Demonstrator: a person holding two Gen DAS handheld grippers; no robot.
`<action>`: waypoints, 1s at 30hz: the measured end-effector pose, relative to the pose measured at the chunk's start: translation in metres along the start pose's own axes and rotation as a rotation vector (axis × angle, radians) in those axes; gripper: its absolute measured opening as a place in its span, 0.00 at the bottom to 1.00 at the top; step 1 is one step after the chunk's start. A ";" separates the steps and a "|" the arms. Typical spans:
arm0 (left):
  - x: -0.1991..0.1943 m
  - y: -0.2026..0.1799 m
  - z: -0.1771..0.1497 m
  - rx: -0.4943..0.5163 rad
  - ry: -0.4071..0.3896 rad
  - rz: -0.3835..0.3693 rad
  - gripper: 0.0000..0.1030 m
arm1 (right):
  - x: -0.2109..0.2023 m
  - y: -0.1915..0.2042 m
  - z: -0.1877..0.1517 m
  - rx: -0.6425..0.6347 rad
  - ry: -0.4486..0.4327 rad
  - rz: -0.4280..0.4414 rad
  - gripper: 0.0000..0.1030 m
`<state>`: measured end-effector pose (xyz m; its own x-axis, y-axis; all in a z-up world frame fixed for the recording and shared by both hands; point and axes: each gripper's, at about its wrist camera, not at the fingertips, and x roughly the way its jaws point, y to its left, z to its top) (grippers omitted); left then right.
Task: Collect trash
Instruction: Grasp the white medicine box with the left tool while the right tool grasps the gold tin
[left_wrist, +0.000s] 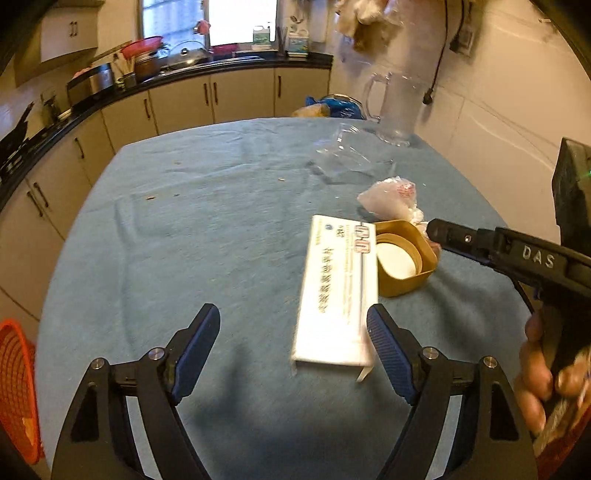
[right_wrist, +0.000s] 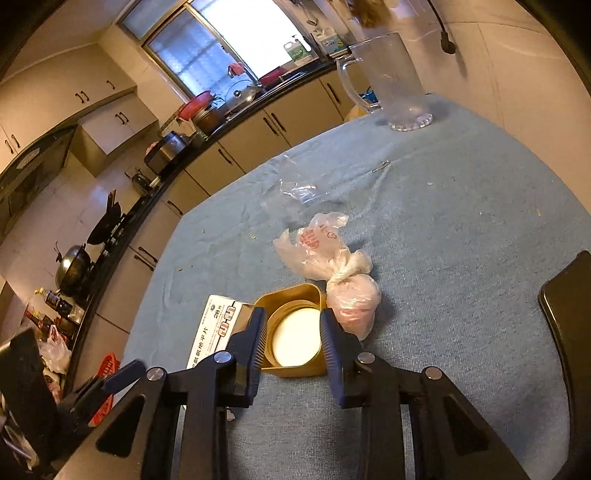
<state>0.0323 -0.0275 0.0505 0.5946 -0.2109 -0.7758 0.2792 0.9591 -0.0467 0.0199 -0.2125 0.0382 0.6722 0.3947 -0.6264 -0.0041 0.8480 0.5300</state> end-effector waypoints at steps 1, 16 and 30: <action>0.006 -0.002 0.002 0.000 0.009 -0.003 0.78 | 0.002 0.000 -0.001 -0.001 0.008 -0.005 0.31; 0.038 0.003 0.009 -0.046 0.037 -0.040 0.81 | 0.035 -0.006 -0.004 -0.007 0.080 -0.110 0.20; 0.047 -0.010 0.001 0.002 0.071 -0.081 0.81 | 0.024 -0.005 -0.004 -0.055 0.004 -0.206 0.07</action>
<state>0.0582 -0.0474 0.0146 0.5153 -0.2736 -0.8121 0.3254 0.9392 -0.1100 0.0336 -0.2061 0.0179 0.6601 0.2120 -0.7207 0.0932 0.9288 0.3586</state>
